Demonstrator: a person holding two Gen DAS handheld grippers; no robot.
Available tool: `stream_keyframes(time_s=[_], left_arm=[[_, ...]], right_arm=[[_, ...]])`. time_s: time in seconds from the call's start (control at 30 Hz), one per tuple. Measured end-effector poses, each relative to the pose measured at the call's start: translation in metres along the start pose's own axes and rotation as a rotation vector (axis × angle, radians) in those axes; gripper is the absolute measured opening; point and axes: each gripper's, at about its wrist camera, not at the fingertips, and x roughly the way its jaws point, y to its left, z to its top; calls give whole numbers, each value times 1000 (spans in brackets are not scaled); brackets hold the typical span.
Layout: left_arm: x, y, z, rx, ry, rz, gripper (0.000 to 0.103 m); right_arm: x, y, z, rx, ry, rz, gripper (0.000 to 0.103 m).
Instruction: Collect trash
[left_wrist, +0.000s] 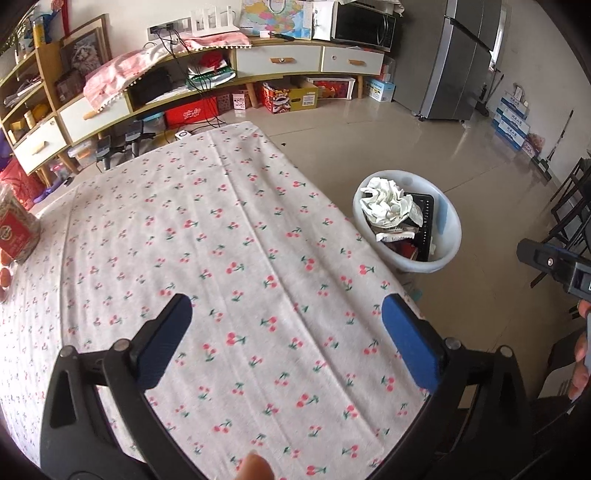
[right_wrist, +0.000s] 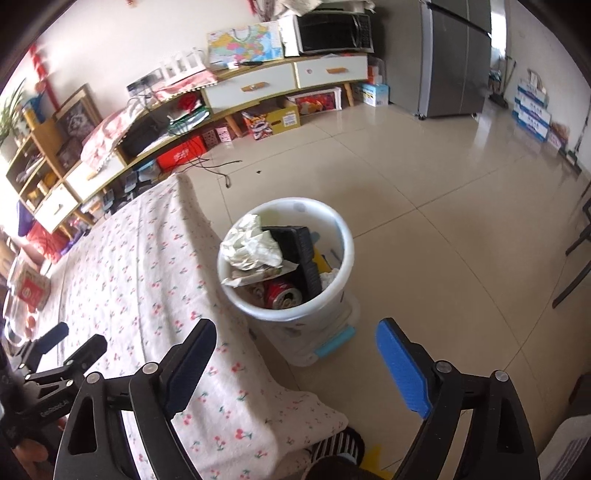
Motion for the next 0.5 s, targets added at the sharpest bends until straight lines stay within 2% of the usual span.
stream_keyframes(time_s=[0.23, 0.33, 0.5], left_arm=[[-39, 27, -34, -46, -16, 36, 102], [-54, 43, -49, -93, -56, 55, 102], [-59, 60, -74, -161, -86, 95, 102]], right_arm=[[-34, 47, -27, -99, -66, 31, 94], [-43, 62, -44, -129, -103, 30, 94], [-44, 81, -70, -144, -170, 7, 94]])
